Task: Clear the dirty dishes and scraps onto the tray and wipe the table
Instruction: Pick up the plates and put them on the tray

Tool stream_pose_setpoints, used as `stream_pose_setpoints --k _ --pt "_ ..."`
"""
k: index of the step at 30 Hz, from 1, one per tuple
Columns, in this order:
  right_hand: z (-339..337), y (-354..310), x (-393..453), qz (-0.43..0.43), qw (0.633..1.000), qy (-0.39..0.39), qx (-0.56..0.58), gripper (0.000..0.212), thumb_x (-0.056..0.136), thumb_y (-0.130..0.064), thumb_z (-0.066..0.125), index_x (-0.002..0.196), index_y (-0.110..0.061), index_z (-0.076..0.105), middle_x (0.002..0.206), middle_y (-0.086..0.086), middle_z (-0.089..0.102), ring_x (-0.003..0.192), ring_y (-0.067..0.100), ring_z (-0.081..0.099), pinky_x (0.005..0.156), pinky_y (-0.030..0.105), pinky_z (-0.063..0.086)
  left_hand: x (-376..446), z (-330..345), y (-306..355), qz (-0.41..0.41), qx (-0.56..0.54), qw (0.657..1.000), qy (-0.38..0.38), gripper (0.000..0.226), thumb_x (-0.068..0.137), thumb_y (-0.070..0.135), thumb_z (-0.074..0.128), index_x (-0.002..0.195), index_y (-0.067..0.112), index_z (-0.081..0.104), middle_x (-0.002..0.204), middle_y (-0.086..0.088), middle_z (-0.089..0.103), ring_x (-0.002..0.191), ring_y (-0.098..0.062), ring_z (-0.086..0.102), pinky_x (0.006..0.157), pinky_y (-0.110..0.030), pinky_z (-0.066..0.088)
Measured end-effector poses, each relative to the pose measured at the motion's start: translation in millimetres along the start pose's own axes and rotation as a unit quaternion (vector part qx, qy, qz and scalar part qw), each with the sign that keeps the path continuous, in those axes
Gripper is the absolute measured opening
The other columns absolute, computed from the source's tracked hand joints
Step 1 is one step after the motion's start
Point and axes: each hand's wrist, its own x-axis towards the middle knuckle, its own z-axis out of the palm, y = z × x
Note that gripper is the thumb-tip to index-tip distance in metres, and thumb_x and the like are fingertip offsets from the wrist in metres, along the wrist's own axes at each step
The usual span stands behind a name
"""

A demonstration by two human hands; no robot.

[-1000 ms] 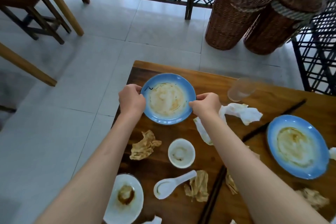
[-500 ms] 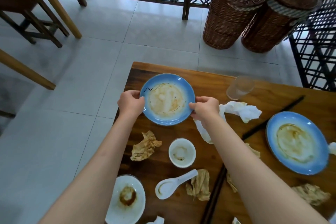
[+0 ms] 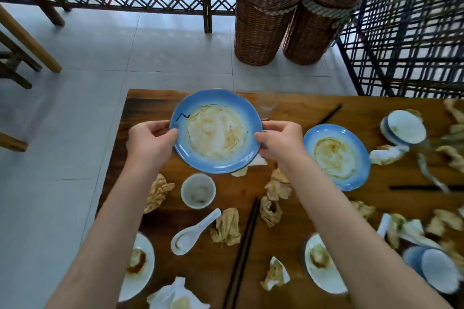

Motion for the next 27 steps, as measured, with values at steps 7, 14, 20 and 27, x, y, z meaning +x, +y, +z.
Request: stream_pose_setpoints --k 7,14,20,27 --pt "-109.4 -1.5 -15.4 -0.013 1.000 0.008 0.003 0.020 0.081 0.003 0.067 0.080 -0.015 0.058 0.089 0.010 0.066 0.081 0.024 0.068 0.055 0.027 0.055 -73.9 57.8 32.2 0.009 -0.018 0.999 -0.049 0.023 0.082 0.011 0.070 0.104 0.017 0.064 0.086 0.006 0.064 0.083 -0.012 0.065 0.069 -0.031 0.058" --pt "-196.4 4.9 9.8 0.024 1.000 -0.002 -0.001 0.021 0.081 0.006 0.066 0.095 -0.008 0.058 0.101 0.017 0.064 0.090 0.030 0.066 0.062 0.033 0.057 -114.4 140.6 41.4 -0.025 -0.040 0.996 -0.074 0.018 0.083 0.006 0.067 0.086 0.021 0.059 0.090 -0.001 0.065 0.084 -0.020 0.065 0.064 -0.031 0.057" --pt "-230.7 29.7 59.7 0.043 0.995 0.036 -0.086 0.025 0.082 0.005 0.063 0.103 -0.007 0.056 0.108 0.015 0.061 0.097 0.031 0.062 0.075 0.043 0.058 -115.1 207.6 35.3 -0.053 -0.001 0.996 -0.072 0.020 0.081 0.010 0.070 0.095 0.018 0.058 0.091 -0.002 0.064 0.081 -0.020 0.066 0.065 -0.033 0.058" --pt "-240.2 64.5 93.9 0.049 0.986 0.069 -0.143 0.025 0.078 0.002 0.067 0.096 -0.011 0.056 0.106 0.012 0.061 0.094 0.027 0.062 0.077 0.042 0.057 -109.9 258.1 14.9 -0.066 0.102 0.992 -0.043 0.033 0.080 0.013 0.072 0.111 0.011 0.063 0.102 -0.004 0.065 0.085 -0.019 0.065 0.078 -0.039 0.057"
